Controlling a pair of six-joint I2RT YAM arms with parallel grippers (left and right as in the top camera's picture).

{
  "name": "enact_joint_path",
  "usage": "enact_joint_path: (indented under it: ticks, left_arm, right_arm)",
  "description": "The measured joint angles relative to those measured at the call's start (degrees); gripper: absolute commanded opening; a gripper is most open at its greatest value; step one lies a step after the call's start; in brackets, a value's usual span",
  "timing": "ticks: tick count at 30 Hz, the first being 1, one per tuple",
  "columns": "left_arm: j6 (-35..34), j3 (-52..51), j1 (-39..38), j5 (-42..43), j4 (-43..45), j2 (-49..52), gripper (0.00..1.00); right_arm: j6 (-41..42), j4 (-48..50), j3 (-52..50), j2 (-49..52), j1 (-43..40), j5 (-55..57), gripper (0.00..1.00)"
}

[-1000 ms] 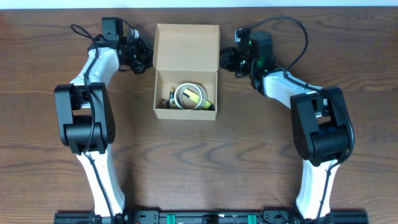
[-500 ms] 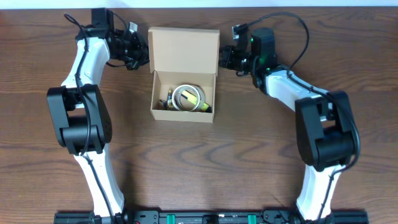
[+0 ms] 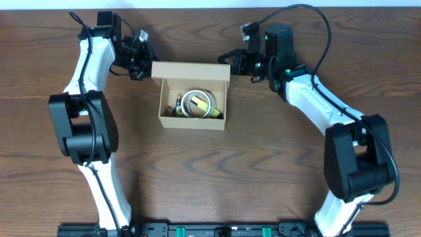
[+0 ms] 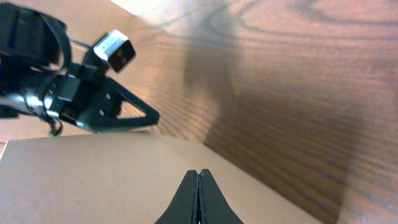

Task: Pack container
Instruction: 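Press the lid down onto the box with the right gripper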

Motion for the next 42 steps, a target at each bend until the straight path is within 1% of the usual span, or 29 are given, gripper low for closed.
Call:
enact_joint_path:
  ticks: [3, 6, 10, 15, 21, 26, 32, 37, 42]
  left_arm:
    - [1.2, 0.0, 0.0, -3.1, -1.7, -2.8, 0.06]
    - [2.1, 0.0, 0.0, -7.0, -3.3, -8.6, 0.06]
    - [3.8, 0.1, -0.1, -9.1, -7.1, -14.3, 0.06]
    - [4.8, 0.1, -0.3, -15.0, -12.8, -15.8, 0.06]
    - [4.8, 0.1, -0.4, -21.1, -15.1, -17.0, 0.06]
    - [3.0, 0.1, -0.4, -27.7, -16.2, -21.0, 0.06]
    - [-0.4, 0.1, -0.4, -33.8, -16.2, -26.2, 0.06]
    - [-1.5, 0.1, -0.4, -35.8, -16.3, -29.4, 0.06]
    - [-1.7, 0.1, -0.4, -36.3, -17.4, -29.8, 0.06]
  right_arm:
    - [-1.9, -3.2, 0.0, -1.6, 1.1, 0.6, 0.01]
    - [-3.7, -6.8, 0.0, -3.7, 3.3, 1.9, 0.01]
    - [-5.6, -10.7, 0.0, -6.5, 6.2, 3.3, 0.01]
    - [-6.6, -15.5, 0.1, -8.6, 9.3, 4.2, 0.01]
    - [-7.0, -20.1, 0.1, -8.7, 14.1, 8.7, 0.01]
    - [-7.0, -23.8, 0.1, -8.7, 19.3, 15.5, 0.01]
    - [-7.0, -26.1, 0.1, -8.7, 20.7, 22.8, 0.01]
    - [-7.1, -26.7, 0.1, -8.7, 20.9, 25.7, 0.01]
    - [-7.1, -26.7, 0.1, -6.4, 21.7, 26.7, 0.01]
